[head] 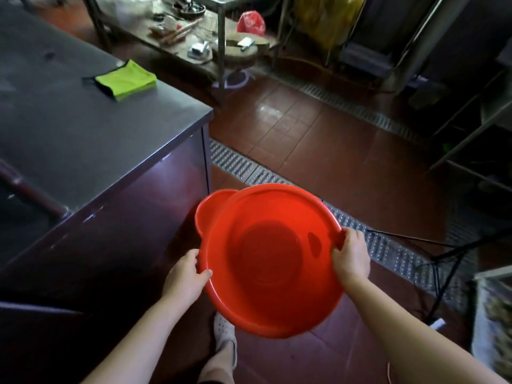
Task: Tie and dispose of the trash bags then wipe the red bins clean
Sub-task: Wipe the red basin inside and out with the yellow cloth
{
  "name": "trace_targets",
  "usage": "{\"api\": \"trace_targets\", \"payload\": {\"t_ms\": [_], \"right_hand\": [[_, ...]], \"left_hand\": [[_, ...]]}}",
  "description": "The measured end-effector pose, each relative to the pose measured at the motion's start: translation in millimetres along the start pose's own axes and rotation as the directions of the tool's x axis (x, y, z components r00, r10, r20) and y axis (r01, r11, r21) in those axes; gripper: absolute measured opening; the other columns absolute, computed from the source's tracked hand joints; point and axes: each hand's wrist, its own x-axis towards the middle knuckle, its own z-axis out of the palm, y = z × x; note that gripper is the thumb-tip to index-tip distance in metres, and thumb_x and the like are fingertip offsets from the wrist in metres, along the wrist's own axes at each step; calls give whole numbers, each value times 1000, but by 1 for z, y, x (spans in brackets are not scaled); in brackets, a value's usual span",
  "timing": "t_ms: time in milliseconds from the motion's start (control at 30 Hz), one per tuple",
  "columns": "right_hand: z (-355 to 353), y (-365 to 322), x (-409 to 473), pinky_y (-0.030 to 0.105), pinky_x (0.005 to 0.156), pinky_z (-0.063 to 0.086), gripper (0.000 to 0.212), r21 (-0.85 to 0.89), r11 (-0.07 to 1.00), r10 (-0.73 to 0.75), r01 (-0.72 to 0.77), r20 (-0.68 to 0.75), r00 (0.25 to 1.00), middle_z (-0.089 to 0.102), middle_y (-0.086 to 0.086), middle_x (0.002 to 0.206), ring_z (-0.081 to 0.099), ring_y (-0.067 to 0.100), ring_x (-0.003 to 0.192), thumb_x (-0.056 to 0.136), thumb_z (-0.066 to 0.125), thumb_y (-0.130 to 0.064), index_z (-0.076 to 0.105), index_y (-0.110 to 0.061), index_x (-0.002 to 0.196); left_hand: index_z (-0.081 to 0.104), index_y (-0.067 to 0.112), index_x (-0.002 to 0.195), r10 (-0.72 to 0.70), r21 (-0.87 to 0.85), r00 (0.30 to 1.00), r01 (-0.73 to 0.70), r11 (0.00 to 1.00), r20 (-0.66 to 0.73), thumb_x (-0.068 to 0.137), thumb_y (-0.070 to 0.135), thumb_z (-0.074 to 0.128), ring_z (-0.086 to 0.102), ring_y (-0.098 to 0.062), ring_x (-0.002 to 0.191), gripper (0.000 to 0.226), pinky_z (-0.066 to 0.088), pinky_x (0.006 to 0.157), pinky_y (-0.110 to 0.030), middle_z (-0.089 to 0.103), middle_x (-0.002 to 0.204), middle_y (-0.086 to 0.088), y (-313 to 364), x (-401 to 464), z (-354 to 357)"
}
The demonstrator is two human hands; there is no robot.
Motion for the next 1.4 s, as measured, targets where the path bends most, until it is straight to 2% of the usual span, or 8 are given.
{"api": "trace_targets", "payload": {"t_ms": [300,500,667,767,967,1133,1300,1400], "right_hand": [[-17,-61,135,41,78,42,33,45,999,24,-17,-156,987,51,12,111,55,36,99,82,62,-7,55,-9,114],[-23,-85,227,38,76,41,37,48,999,-11,21,-198,980,51,9,111,54,32,100,81,64,-10,53,-12,116],[-11,-103,320,36,74,40,37,91,993,-53,72,-195,979,50,8,109,54,33,98,80,64,-11,53,-13,115],[0,-114,392,37,74,39,37,114,987,-97,118,-171,980,50,10,109,55,34,99,81,65,-13,53,-11,116],[16,-159,555,38,76,40,35,194,942,-265,275,-75,961,51,11,111,55,35,99,82,65,-16,54,-11,115],[19,-226,663,38,74,40,40,248,862,-436,442,-79,896,52,13,108,55,34,96,75,66,-3,55,-8,114],[42,-318,712,32,75,36,34,373,739,-587,561,-52,808,52,12,110,53,29,93,78,60,-6,54,-10,112],[58,-372,720,36,74,42,29,433,691,-637,578,-11,771,54,13,106,53,27,87,77,54,-15,55,-10,106]], "left_hand": [[50,16,130,83,-13,996,-83,996,39,80,19,71,59,-25,108,54,47,92,-36,61,122,-8,115,158,-31],[57,17,116,156,-45,988,-155,987,10,77,15,71,62,-25,100,42,46,84,-32,64,113,-8,183,237,-38],[59,24,109,171,-54,984,-174,983,-58,78,17,69,63,-21,95,33,50,78,-32,65,106,0,232,300,-38],[61,24,108,165,-68,979,-174,982,-121,79,16,69,63,-20,93,31,50,82,-35,66,104,1,266,347,-35],[62,24,108,54,-145,956,-99,985,-287,79,10,69,63,-19,93,33,51,84,-37,66,101,3,342,436,-25],[63,27,95,-3,-203,893,-99,974,-450,77,7,68,64,-14,85,27,53,78,-37,67,91,7,387,484,-37],[60,28,116,-129,-259,760,-54,964,-637,78,11,67,61,-13,90,42,48,80,-32,67,101,3,392,504,-74],[57,37,115,-130,-262,681,-94,961,-721,79,18,65,61,-2,85,42,48,72,-26,67,95,13,386,506,-101]]}}
